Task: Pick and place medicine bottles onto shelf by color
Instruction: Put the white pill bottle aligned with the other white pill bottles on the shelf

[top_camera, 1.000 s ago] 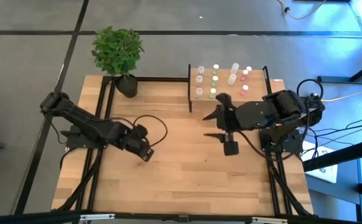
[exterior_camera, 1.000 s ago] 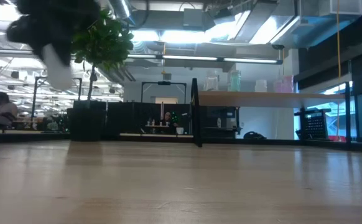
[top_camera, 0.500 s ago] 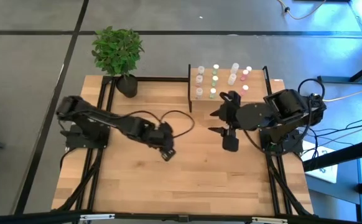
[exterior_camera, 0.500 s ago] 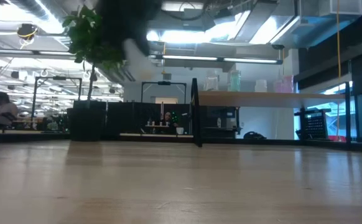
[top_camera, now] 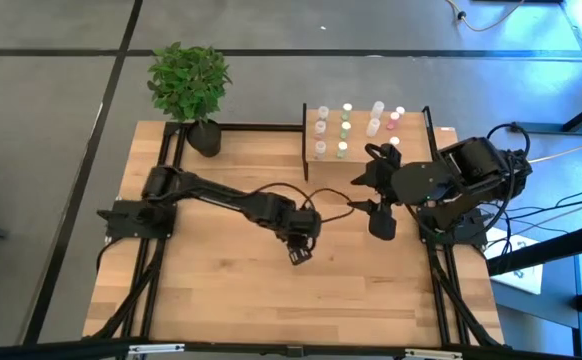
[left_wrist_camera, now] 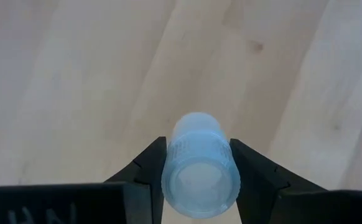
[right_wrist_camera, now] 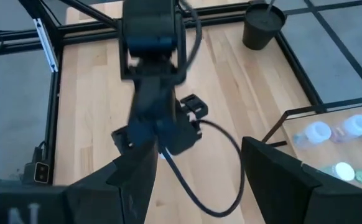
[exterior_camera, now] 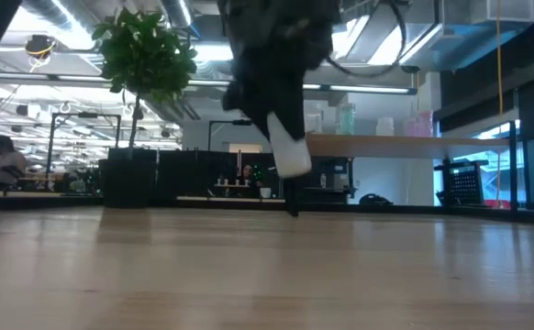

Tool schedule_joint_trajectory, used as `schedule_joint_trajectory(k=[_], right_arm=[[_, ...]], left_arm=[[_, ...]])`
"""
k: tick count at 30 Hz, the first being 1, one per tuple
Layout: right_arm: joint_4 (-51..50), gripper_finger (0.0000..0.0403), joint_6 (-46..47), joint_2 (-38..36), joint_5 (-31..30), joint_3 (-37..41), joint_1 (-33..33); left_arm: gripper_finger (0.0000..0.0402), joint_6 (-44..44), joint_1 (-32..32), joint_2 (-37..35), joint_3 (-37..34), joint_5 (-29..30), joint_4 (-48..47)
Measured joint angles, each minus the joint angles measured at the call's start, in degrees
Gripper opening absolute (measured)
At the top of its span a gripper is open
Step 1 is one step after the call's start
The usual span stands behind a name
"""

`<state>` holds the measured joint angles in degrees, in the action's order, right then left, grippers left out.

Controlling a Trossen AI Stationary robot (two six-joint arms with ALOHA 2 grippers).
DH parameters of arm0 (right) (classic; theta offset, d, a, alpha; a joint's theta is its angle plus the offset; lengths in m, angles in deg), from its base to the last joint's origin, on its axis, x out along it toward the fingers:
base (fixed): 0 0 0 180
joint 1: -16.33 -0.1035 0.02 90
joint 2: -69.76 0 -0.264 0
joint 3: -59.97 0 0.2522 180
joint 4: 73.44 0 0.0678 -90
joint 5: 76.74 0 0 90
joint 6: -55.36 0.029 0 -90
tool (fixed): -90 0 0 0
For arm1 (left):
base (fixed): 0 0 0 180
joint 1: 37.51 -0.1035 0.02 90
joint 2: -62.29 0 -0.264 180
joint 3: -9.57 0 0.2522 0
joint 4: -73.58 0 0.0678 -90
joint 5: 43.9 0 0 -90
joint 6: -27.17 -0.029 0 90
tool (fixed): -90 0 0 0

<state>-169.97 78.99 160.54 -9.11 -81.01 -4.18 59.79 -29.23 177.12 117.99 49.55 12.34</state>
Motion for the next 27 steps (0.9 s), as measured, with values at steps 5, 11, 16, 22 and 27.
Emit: schedule_joint_trajectory(k=[5, 11, 16, 22, 27], right_arm=[[-0.12, 0.0233, -0.2, 0.0, -0.44, 0.0, 0.0], [-0.1, 0.0233, -1.32, 0.0, -0.02, 0.0, 0.02], [0.14, 0.0233, -1.57, 0.0, 0.0, 0.0, 0.02], [0.45, 0.0233, -1.51, 0.0, 0.0, 0.0, 0.02], [0.74, 0.0233, -1.53, 0.0, 0.0, 0.0, 0.02]], left_arm=[[0.0125, 0.03, -0.02, 3.88, 0.26, -0.38, -0.65], [0.0126, 0.11, 0.2, 6.2, 0.26, -0.18, -3.08], [0.0126, 0.25, 0.44, 6.19, 0.28, 0.04, -3.16], [0.0126, 1.38, 0.42, 6.19, 0.28, 0.11, -3.39], [0.0126, 1.78, 0.42, 6.18, 0.28, 0.15, -3.31]])
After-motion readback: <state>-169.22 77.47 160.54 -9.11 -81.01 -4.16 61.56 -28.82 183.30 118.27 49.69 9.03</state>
